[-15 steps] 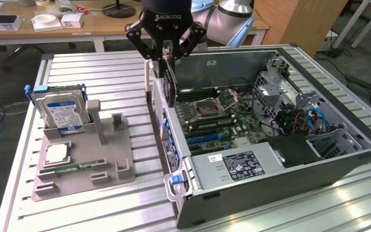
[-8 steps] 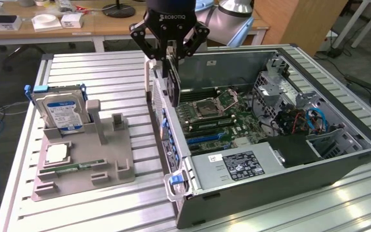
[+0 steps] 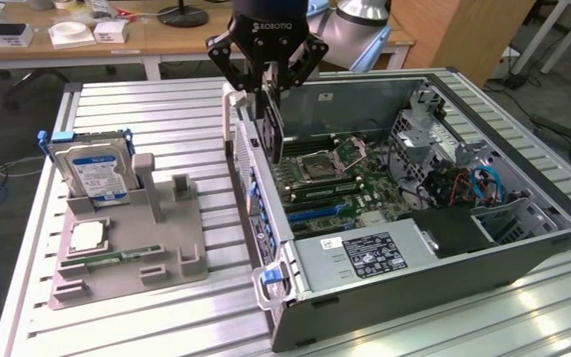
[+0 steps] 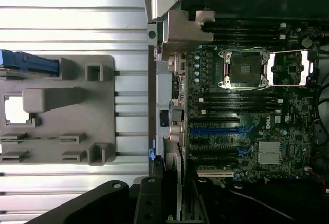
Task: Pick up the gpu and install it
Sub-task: 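Pick up the gpu and move the gpu toward the slot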
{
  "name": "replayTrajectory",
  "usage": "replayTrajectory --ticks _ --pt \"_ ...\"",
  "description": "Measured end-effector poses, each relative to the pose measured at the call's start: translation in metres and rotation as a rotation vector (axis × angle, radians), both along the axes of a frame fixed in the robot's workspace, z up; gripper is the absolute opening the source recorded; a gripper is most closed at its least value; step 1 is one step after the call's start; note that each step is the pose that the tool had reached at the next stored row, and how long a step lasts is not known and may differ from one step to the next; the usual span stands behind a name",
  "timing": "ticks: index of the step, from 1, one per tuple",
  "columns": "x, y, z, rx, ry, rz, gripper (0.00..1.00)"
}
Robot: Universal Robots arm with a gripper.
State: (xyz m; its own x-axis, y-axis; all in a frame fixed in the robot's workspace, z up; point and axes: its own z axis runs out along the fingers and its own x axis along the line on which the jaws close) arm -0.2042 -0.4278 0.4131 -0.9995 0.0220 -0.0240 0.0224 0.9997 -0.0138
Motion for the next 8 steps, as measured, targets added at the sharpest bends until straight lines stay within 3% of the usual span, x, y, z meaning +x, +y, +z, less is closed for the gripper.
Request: replayTrajectory --ticks 8 --pt "0.007 0.0 0.0 -0.0001 0.0001 0.0 0.26"
